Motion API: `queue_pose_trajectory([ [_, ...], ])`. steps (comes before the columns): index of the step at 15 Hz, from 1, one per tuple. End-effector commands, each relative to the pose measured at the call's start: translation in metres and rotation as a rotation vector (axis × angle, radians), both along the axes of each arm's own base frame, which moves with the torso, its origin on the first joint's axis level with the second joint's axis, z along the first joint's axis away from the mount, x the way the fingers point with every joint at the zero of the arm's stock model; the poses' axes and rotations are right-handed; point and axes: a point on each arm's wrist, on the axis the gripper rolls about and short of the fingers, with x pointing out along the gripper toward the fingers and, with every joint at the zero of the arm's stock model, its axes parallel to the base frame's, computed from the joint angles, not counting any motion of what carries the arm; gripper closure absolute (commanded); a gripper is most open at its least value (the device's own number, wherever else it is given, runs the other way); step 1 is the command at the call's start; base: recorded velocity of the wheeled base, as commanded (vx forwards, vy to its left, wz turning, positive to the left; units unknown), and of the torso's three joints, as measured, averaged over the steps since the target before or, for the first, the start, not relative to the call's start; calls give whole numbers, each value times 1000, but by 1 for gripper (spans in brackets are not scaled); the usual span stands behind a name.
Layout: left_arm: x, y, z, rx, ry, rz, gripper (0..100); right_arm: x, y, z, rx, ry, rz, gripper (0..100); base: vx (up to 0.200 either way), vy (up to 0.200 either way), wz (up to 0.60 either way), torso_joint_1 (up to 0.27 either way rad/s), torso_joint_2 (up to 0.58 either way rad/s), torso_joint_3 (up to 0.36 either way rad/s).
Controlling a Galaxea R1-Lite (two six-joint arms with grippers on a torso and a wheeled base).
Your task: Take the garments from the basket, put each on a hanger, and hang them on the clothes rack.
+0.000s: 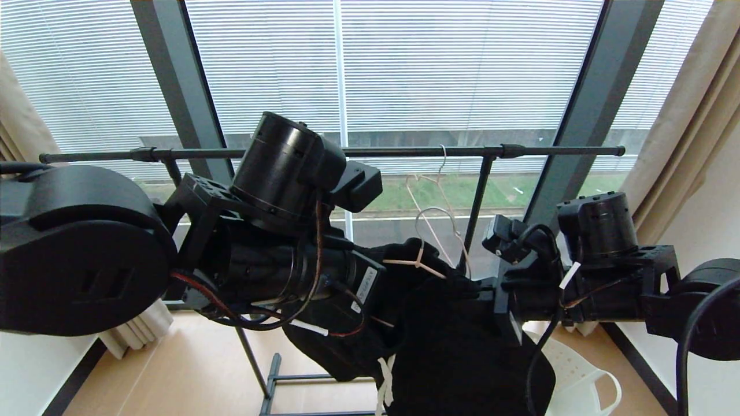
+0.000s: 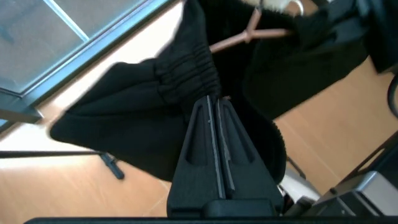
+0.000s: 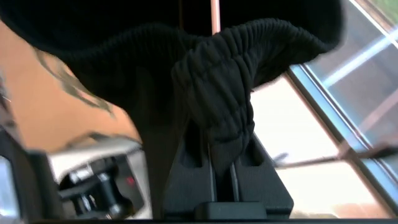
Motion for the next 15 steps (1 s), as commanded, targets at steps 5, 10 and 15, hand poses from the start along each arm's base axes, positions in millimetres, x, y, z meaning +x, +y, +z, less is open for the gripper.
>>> queue_pose_trajectory([
  [5, -4, -2, -6, 13, 13, -14, 100, 2, 2, 0, 84, 21, -16, 100, 0, 0, 0, 0, 0, 0],
  [10, -10, -6, -14, 26, 27, -43, 100, -1, 10, -3, 164, 15, -5, 100, 0, 0, 0, 0, 0, 0],
  [15, -11, -7, -15, 20, 22, -46, 100, -7, 12, -5, 227, -19, 45, 100, 0, 0, 0, 0, 0, 0],
])
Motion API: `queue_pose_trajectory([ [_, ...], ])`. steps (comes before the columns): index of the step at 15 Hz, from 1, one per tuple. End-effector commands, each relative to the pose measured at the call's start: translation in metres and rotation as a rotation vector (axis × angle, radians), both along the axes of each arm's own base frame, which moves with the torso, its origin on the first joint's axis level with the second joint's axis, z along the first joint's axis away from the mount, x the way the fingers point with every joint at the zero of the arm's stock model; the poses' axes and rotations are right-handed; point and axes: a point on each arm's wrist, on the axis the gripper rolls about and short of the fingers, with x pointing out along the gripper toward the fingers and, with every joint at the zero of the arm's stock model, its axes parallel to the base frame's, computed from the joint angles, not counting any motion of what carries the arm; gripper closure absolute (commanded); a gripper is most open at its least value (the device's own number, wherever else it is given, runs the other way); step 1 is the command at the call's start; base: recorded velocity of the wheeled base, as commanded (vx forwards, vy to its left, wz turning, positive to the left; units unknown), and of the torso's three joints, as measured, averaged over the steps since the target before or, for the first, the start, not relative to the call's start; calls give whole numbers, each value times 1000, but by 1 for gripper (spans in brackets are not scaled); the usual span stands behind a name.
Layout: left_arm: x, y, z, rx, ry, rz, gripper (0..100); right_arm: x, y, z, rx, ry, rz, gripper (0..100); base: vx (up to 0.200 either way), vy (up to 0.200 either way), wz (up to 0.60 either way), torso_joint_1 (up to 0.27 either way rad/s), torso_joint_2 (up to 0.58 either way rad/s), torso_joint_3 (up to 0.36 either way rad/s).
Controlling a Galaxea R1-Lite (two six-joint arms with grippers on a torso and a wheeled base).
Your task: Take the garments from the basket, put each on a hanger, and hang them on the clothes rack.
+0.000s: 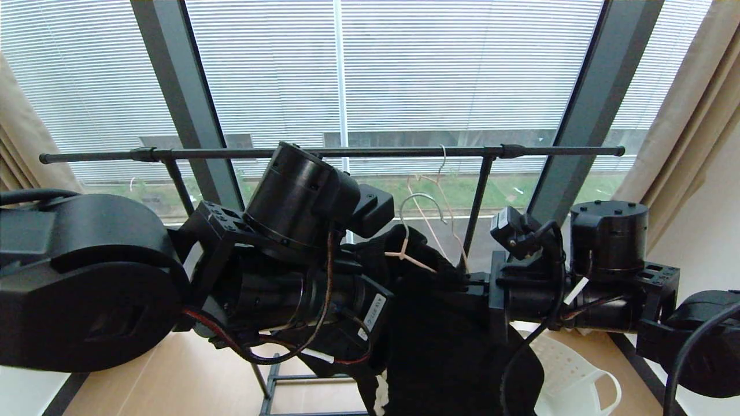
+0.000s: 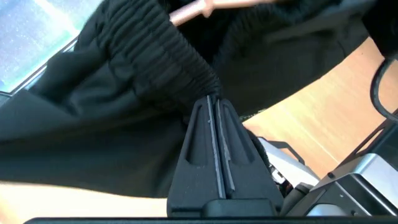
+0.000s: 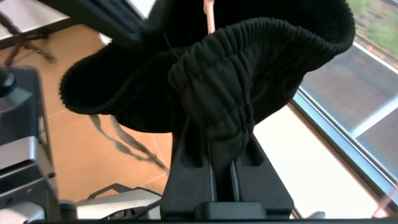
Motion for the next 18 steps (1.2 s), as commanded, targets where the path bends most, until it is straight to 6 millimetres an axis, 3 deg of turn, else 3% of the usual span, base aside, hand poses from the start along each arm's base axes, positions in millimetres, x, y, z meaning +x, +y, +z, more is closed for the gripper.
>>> queue_pose_trajectory([
  [1, -1, 1, -4, 11, 9, 1, 100, -1, 0, -2, -2, 5, 4, 100, 0, 0, 0, 0, 0, 0],
  [6, -1, 1, -7, 18, 16, -2, 100, -5, -2, -1, 7, 6, 24, 100, 0, 0, 0, 0, 0, 0],
  [7, -1, 1, -7, 17, 16, -1, 0, -5, -2, 0, 14, -8, 25, 100, 0, 0, 0, 0, 0, 0],
  [15, 0, -3, -5, -8, -6, -5, 0, -7, 0, -3, 32, -36, 37, 100, 0, 0, 0, 0, 0, 0],
  [18, -13, 14, 2, -21, -17, 0, 0, -7, 0, -3, 38, -32, 54, 100, 0, 0, 0, 0, 0, 0],
])
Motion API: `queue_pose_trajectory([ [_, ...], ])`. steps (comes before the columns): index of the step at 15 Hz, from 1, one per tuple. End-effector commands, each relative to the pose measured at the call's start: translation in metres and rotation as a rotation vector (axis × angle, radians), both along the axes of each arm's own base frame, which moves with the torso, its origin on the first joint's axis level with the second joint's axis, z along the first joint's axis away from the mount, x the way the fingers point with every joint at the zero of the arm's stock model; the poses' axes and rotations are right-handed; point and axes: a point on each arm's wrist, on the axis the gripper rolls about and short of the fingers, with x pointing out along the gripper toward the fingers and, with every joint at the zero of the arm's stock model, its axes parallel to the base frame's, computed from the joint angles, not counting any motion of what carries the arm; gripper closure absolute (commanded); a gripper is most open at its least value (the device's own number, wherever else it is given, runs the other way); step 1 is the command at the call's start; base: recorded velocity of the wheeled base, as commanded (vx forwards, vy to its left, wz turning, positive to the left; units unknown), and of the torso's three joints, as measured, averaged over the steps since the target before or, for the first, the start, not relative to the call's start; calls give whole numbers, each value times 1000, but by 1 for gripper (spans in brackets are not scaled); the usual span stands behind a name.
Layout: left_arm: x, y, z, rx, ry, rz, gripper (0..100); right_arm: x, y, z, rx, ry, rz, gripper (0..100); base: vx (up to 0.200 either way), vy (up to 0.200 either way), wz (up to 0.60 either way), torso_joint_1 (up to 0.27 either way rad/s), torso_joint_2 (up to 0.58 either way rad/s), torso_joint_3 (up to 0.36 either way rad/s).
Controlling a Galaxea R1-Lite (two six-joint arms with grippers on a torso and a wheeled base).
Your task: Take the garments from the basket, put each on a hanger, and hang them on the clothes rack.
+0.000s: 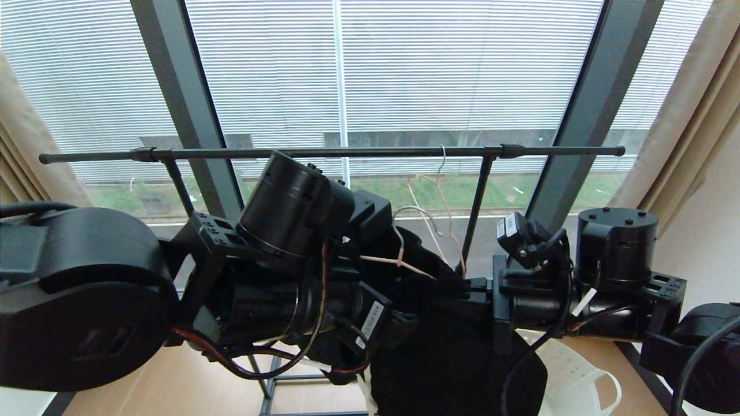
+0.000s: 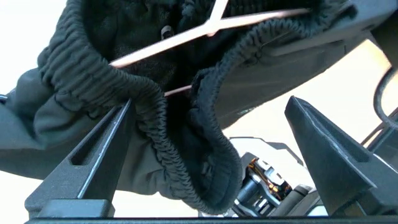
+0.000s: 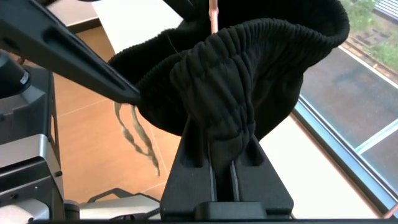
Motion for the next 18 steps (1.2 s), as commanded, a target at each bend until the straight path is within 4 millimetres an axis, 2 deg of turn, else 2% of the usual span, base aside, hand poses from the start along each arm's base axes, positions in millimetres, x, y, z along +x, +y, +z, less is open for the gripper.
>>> queue_pose_trajectory([
  [1, -11, 13, 5, -8, -8, 1, 0, 1, 0, -1, 0, 2, 3, 100, 0, 0, 0, 0, 0, 0],
  [6, -22, 30, 22, -53, -47, 11, 0, 1, -1, -1, 0, 5, 1, 100, 0, 0, 0, 0, 0, 0],
  [9, -26, 42, 24, -59, -56, 28, 0, 2, 0, -4, -3, 16, 8, 100, 0, 0, 0, 0, 0, 0],
  [11, -28, 59, 30, -51, -98, 44, 0, 3, -9, -6, 17, 34, 55, 100, 0, 0, 0, 0, 0, 0],
  [12, -28, 59, 30, -51, -98, 44, 0, 3, -9, -6, 17, 34, 55, 100, 0, 0, 0, 0, 0, 0],
  [13, -26, 83, 25, 19, -160, 30, 0, 3, -14, -5, 38, 43, 102, 100, 0, 0, 0, 0, 0, 0],
  [14, -25, 92, 20, 31, -170, 7, 0, 3, -15, -4, 43, 42, 109, 100, 0, 0, 0, 0, 0, 0],
  [15, -20, 112, 9, 14, -205, -92, 0, 0, -16, -4, 46, 49, 126, 100, 0, 0, 0, 0, 0, 0],
  [17, -6, 131, -4, 13, -296, -166, 0, -5, -17, -4, 60, 55, 174, 100, 0, 0, 0, 0, 0, 0],
  [18, 2, 133, -7, -6, -311, -201, 0, -6, -18, -5, 62, 61, 187, 100, 0, 0, 0, 0, 0, 0],
])
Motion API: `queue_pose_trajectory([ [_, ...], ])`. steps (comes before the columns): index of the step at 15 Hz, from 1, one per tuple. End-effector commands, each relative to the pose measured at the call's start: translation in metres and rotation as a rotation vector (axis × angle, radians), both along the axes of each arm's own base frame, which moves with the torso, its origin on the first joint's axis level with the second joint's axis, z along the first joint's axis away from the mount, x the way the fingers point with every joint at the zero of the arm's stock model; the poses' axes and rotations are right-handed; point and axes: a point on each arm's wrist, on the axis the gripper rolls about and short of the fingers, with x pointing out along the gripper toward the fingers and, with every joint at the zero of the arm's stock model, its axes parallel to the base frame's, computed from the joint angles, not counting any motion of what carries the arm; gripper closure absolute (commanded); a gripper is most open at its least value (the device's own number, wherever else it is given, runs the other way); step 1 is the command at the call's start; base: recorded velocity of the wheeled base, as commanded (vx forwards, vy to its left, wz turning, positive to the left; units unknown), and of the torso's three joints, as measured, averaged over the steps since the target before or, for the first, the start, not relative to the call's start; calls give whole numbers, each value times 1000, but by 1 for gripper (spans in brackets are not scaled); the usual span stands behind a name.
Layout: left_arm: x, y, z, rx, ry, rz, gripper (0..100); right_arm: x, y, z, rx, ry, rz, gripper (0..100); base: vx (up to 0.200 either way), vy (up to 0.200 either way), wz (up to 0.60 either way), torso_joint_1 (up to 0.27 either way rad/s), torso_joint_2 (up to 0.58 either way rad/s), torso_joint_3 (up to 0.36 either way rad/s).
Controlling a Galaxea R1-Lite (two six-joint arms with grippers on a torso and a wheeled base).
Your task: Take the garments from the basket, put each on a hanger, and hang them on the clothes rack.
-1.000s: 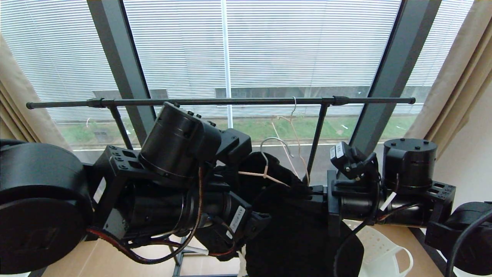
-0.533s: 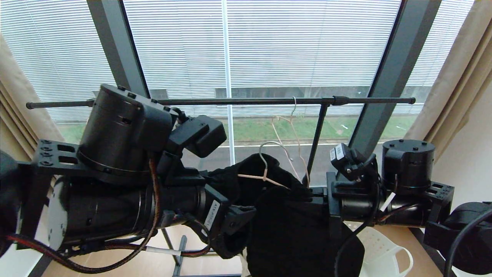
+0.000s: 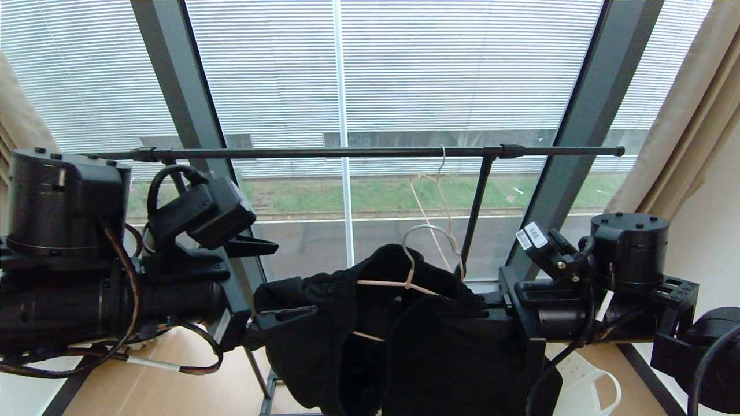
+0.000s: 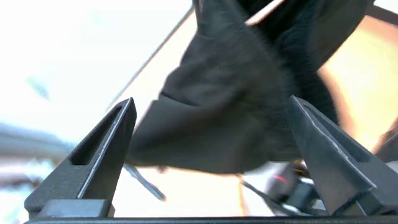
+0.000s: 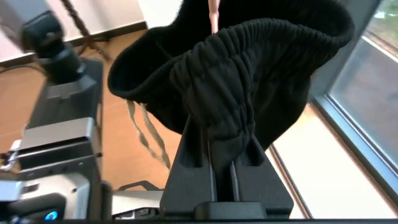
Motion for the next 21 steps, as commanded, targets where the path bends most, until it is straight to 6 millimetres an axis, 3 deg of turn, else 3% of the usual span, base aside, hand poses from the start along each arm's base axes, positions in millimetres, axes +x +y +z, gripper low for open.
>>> queue_pose_trajectory([
  [1, 8, 14, -12, 5, -3, 10, 0, -2, -1, 0, 1, -1, 2, 100, 0, 0, 0, 0, 0, 0],
  [3, 16, 12, -11, -19, -38, -135, 0, -4, -1, -2, -6, -2, 10, 100, 0, 0, 0, 0, 0, 0],
  [8, 19, 8, -18, -31, -54, -304, 0, -4, -1, -2, -6, -4, 11, 100, 0, 0, 0, 0, 0, 0],
  [15, 35, -3, -40, 29, -38, -356, 0, -7, 2, -4, -14, -28, 32, 100, 0, 0, 0, 0, 0, 0],
  [21, 64, -19, -40, 27, -44, -368, 0, -3, 5, 0, -9, -61, 40, 100, 0, 0, 0, 0, 0, 0],
])
